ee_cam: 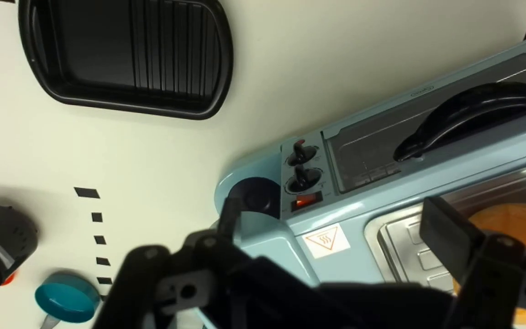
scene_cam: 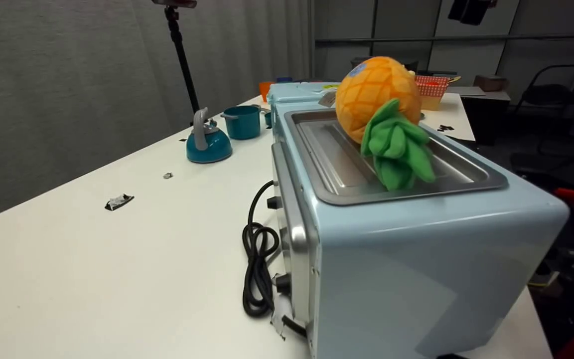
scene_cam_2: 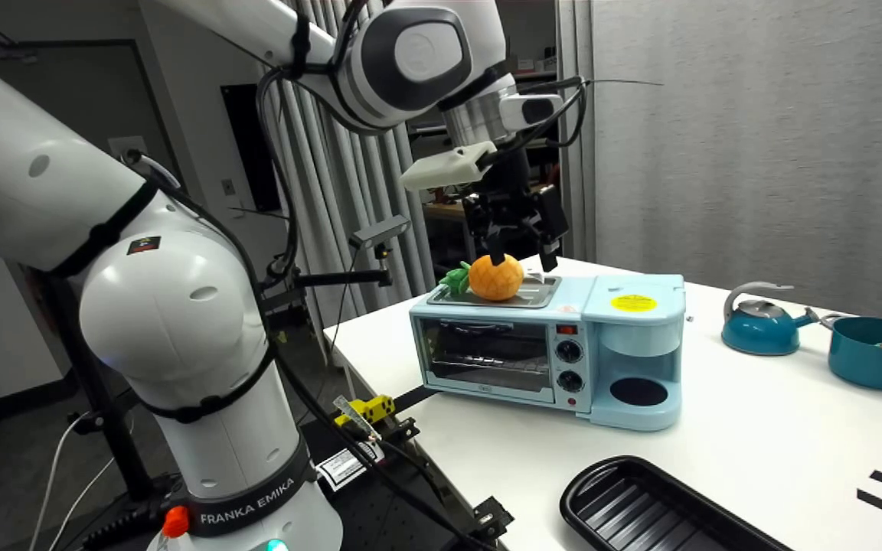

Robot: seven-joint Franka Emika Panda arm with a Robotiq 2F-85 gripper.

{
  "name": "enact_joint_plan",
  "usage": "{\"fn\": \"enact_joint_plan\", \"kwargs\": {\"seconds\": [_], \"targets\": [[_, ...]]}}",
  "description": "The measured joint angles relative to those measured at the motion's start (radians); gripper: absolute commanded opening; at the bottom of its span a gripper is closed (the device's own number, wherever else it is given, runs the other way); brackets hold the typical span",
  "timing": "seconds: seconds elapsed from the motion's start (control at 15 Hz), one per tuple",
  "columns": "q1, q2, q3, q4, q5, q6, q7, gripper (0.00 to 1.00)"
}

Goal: Press the button on the top right side of the breakfast maker

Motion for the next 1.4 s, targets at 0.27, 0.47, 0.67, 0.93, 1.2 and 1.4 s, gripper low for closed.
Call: {"fn": "enact_joint_plan", "kwargs": {"seconds": [0.27,0.47,0.67,0.93,1.2,1.4], "targets": [[-0.003,0.062,-0.004,0.041,0.0,-0.065,0.008,1.0],[-0.008,0.128,-0.01,0.092,0.0,-0.099,0.011,1.0],[-0.011,0.208,-0.016,0.165,0.001,-0.132,0.011,1.0],[-0.01,0.33,-0.016,0.279,0.008,-0.18,0.011,1.0],[-0.003,0.454,-0.006,0.383,0.014,-0.189,0.011,1.0],[0.004,0.54,0.006,0.458,0.016,-0.194,0.011,1.0]]}}
